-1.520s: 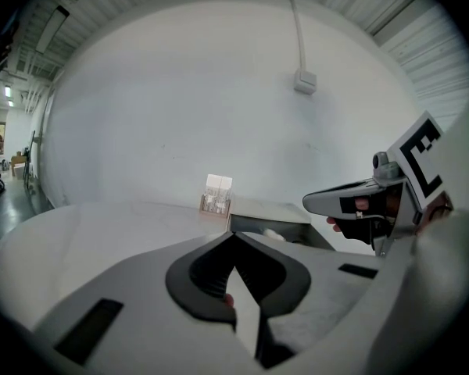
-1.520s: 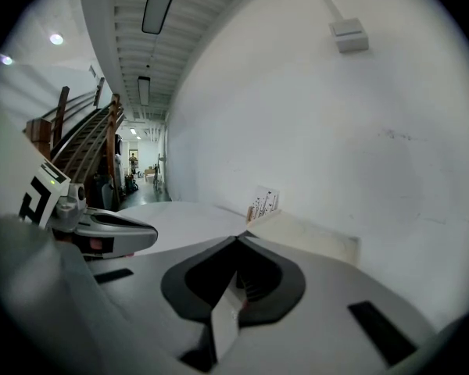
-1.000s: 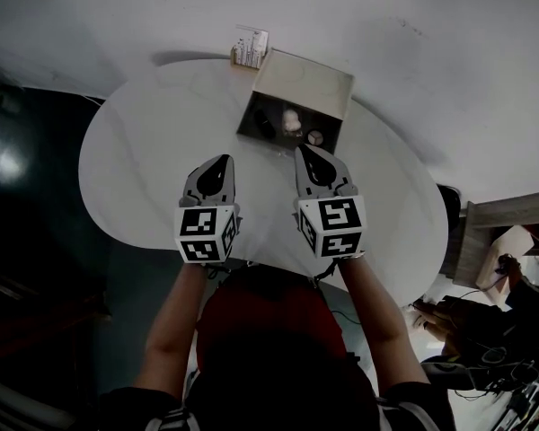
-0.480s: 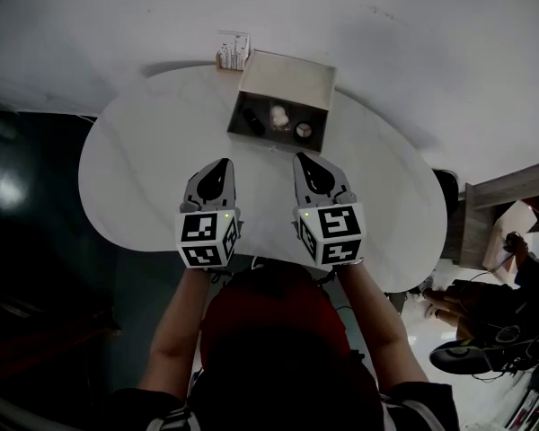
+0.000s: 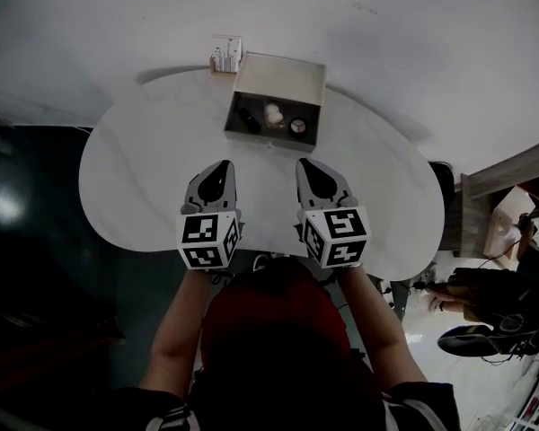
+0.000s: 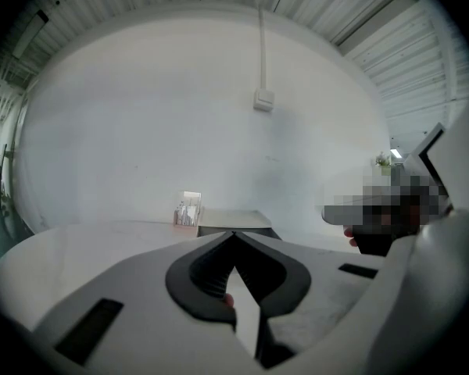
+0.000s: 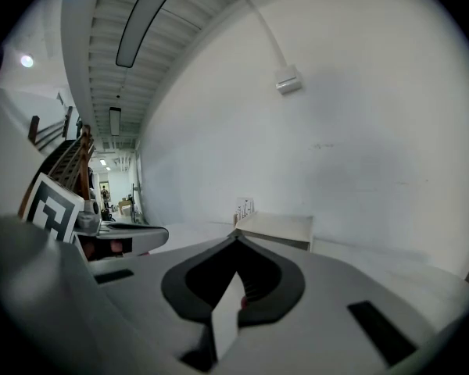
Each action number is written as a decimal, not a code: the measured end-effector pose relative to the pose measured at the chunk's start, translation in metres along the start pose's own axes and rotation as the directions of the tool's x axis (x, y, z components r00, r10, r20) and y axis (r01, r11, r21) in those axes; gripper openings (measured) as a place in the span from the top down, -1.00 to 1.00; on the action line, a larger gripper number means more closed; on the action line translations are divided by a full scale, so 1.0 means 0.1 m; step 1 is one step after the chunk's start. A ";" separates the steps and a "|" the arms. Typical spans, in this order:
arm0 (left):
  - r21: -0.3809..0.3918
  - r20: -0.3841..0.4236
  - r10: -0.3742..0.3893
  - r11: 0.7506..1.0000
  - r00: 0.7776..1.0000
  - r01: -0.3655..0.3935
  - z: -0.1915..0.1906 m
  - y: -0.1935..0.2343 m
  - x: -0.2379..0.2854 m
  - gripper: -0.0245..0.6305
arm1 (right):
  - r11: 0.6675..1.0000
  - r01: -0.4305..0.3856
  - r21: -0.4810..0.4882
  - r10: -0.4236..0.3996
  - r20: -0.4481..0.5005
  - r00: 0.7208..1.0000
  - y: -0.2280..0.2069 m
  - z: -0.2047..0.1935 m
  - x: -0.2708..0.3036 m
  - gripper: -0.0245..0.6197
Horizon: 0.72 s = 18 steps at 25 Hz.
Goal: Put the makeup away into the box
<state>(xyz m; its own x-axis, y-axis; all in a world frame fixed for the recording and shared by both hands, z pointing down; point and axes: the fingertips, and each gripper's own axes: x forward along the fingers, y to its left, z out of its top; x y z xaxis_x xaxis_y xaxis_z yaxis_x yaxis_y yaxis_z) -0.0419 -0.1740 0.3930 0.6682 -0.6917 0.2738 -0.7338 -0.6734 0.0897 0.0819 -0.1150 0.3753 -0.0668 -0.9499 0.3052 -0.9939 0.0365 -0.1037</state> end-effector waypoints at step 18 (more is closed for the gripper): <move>0.011 0.005 -0.044 0.999 0.999 0.044 -0.02 -0.16 -0.13 0.86 | 0.998 0.050 0.024 -0.050 0.023 0.998 -0.06 -0.11 -0.24 0.88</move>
<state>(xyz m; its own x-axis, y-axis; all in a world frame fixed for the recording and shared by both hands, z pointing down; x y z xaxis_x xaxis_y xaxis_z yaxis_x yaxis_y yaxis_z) -0.0394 -0.1533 0.3900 0.7002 -0.6629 0.2650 -0.7025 -0.7058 0.0907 0.0881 -0.0885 0.3793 -0.0146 -0.9575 0.2881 -0.9937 -0.0182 -0.1110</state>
